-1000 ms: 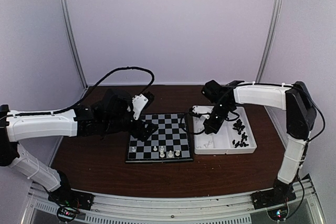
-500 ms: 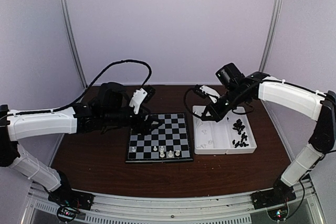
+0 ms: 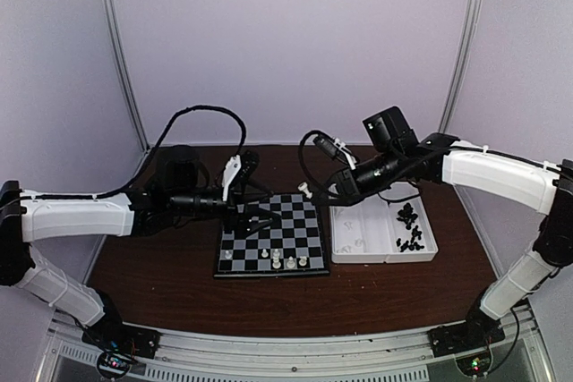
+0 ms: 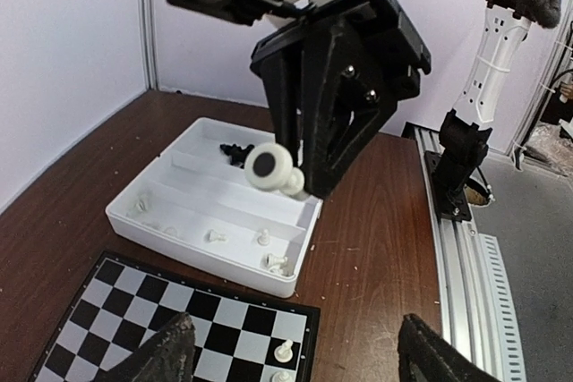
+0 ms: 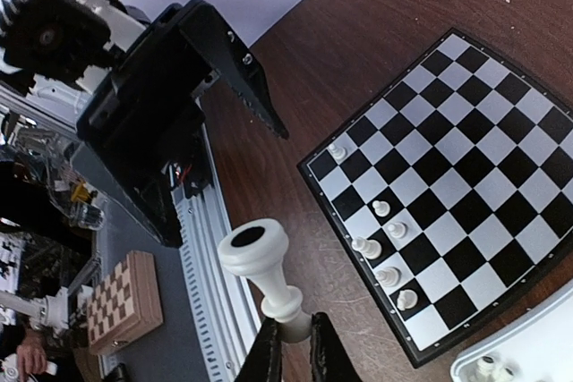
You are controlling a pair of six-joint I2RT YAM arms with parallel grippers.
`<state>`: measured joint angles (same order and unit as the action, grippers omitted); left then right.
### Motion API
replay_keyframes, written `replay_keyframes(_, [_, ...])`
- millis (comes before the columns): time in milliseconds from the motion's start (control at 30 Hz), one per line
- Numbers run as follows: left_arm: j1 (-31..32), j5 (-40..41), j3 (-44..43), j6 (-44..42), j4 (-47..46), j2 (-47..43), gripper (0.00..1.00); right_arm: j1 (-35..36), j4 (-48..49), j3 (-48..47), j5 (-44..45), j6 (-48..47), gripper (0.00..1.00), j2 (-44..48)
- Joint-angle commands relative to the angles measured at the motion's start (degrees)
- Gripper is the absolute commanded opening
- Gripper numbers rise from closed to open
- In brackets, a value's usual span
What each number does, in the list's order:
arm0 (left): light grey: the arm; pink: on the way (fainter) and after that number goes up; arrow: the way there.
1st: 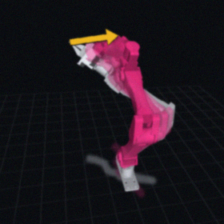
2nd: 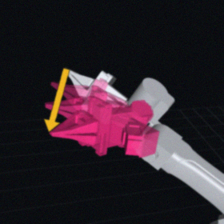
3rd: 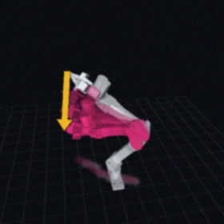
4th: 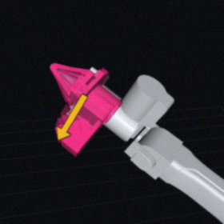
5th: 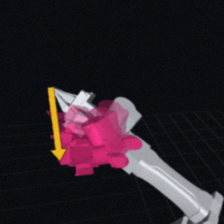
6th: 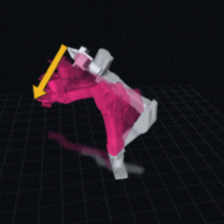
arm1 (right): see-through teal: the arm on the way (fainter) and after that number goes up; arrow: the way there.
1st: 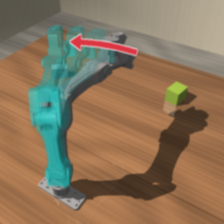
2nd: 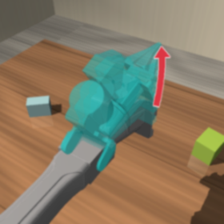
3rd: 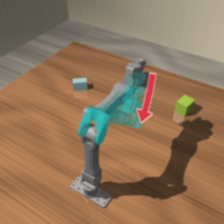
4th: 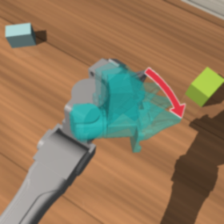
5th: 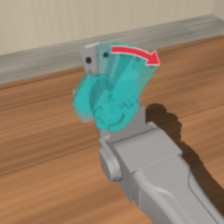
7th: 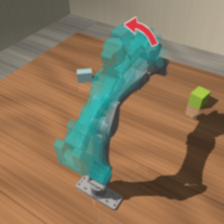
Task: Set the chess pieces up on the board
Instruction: Pick up the chess piece from the storage box, then place the chess piece on the chessboard.
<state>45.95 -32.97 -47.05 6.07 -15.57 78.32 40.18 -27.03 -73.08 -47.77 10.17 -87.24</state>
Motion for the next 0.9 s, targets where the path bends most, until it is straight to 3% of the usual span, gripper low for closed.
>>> replay_keyframes(0, [0.07,0.48,2.40,-4.73,-11.12,-0.42,0.77,0.74,7.42,-0.99,-1.81,11.00,0.11,-1.96])
replay_keyframes(167, [0.10,6.27,3.03,-3.56,-12.39,-0.61,0.77,2.11,12.23,0.43,0.07,14.84,0.11,-2.43])
replay_keyframes(400, [0.02,9.59,-1.14,7.88,-6.65,-0.79,0.80,6.54,0.04,-3.74,11.09,1.47,0.11,-3.99])
replay_keyframes(500, [0.01,7.45,-3.59,13.74,-4.25,-0.37,0.80,8.14,-0.10,-4.04,16.19,-1.98,0.11,-3.95])
replay_keyframes(667, [0.01,2.48,-1.60,21.83,-10.76,-1.13,0.75,8.31,1.60,-5.59,13.47,-1.29,0.11,-5.85])
replay_keyframes(867, [0.01,0.84,-2.80,22.24,-5.96,-1.14,0.68,8.68,4.97,-5.24,11.68,-1.03,0.12,-5.38])
